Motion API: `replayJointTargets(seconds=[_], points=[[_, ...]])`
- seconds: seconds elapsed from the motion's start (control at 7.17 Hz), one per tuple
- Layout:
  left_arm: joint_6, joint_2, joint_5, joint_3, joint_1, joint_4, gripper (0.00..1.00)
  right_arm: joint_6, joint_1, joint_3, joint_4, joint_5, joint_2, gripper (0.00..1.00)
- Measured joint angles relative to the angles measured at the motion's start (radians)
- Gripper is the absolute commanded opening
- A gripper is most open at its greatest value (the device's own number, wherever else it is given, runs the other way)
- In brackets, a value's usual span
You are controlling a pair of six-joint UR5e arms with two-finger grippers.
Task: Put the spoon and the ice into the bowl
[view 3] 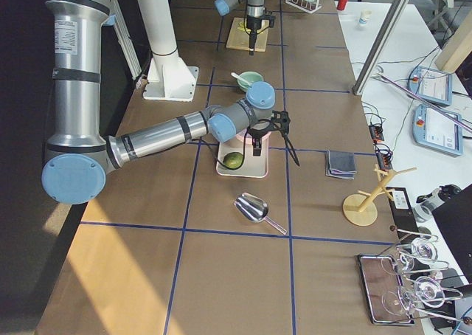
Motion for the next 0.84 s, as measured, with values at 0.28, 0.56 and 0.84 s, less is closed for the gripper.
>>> replayJointTargets(seconds=[0.28, 0.56, 0.84], points=[[0.007, 0.103, -0.062, -0.080, -0.055, -0.002, 0.75, 0.287, -0.209, 0.019, 0.016, -0.210, 0.096, 0.99], [0.009, 0.135, -0.072, -0.104, -0.069, -0.003, 0.76, 0.368, -0.340, 0.018, 0.014, -0.365, 0.126, 0.98], [0.008, 0.140, -0.071, -0.107, -0.069, -0.003, 0.76, 0.373, -0.400, 0.014, 0.015, -0.429, 0.134, 0.97]])
